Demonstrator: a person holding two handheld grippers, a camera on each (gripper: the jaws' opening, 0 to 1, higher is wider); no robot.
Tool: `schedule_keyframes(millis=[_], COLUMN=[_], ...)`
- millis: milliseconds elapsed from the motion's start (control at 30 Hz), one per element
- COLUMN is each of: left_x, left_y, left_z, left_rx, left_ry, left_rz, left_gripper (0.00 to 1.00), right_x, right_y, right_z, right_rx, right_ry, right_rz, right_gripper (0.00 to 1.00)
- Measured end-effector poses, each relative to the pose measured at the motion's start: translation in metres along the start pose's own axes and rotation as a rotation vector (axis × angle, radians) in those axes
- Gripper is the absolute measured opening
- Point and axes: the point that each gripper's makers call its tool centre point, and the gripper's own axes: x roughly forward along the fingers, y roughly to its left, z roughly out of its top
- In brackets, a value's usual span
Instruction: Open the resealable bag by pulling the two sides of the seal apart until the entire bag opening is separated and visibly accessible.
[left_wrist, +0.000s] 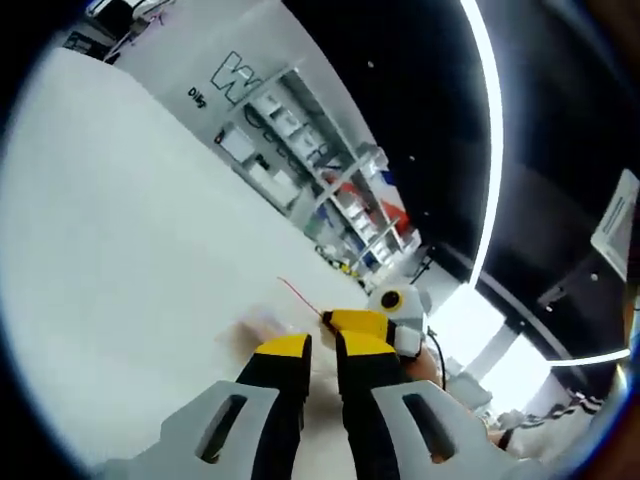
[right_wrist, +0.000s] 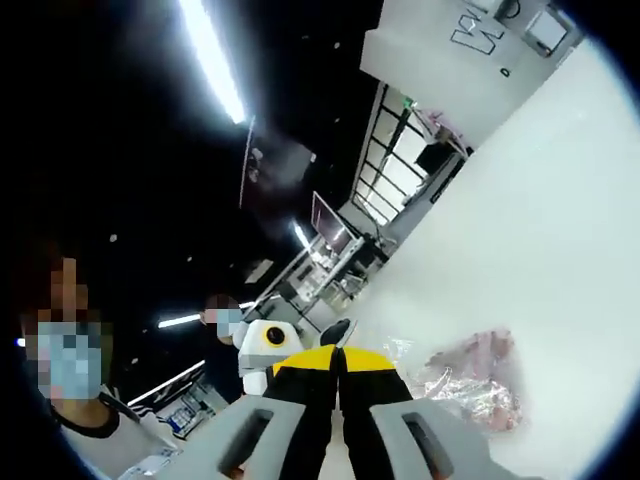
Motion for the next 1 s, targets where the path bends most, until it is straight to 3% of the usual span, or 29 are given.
schedule_keyframes(millis=[267,400,600,1000], left_x=[0.0002,0.0002,0.0011,0.001], left_y=[0.0015,0.0018,0.0002,0.0032], left_z=[0.0001,-0.0002,0.0,-0.002], left_rx=[0.005,0.014,0.027,0.107], left_ry=[-0.008,-0.01,-0.013,-0.005], left_rz=[0.012,0.015,0.008,0.031], left_gripper=[0.1,0.03,0.01,0.0], right_x=[-0.001,0.0001,0.0,-0.0002], right_y=[0.0003,0.0016,0.0027,-0.0016], right_z=[0.0013,-0.0022,-0.0042,-0.0066], right_rx=[0.009,0.019,0.021,0.007], right_ry=[0.001,0.012,0.01,0.021], right_rz=[0.01,0.017,0.016,-0.01], right_gripper=[0.0,0.0,0.0,0.0])
